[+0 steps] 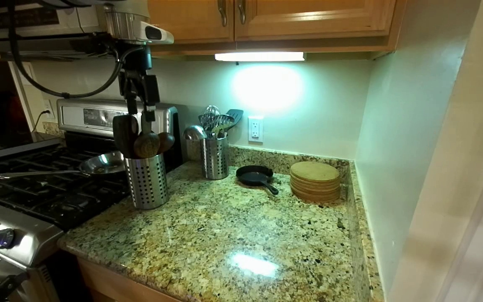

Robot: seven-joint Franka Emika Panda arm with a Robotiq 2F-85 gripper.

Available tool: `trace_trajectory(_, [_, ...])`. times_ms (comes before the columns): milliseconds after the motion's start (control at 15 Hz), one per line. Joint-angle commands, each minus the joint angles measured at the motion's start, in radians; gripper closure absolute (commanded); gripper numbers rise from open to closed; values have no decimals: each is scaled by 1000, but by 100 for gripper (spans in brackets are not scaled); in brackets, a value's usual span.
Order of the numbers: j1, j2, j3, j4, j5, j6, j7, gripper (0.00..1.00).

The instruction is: Put the wooden spoon on the countertop

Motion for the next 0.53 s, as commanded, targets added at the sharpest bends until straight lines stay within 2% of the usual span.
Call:
trace_trajectory(0, [20,50,9,21,-5,48,33,0])
trace_trajectory(467, [39,179,24,66,-7,124,40,0])
